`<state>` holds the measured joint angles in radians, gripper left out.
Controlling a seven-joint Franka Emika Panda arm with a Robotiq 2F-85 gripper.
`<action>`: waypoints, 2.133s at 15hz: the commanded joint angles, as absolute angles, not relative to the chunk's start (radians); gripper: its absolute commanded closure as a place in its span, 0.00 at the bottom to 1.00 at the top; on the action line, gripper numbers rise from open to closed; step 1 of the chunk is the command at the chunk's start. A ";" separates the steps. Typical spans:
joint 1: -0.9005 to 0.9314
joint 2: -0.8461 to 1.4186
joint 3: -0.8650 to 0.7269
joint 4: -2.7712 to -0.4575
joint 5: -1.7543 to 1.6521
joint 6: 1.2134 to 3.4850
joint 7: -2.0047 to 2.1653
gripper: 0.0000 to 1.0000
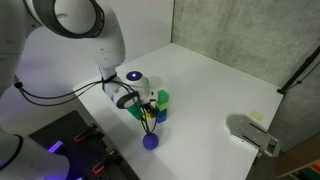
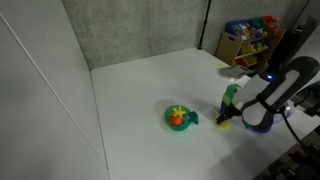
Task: Put the yellow toy in the green bowl
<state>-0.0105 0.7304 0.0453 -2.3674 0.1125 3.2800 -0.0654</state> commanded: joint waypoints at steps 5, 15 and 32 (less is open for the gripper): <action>-0.015 0.778 0.039 -2.348 0.075 3.331 -0.035 0.62; -0.016 0.730 0.049 -2.377 0.068 3.329 -0.036 0.91; 0.104 0.443 0.135 -2.356 0.084 3.197 0.049 0.91</action>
<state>0.0840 0.4628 0.1117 -2.3882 0.0870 3.2526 0.0113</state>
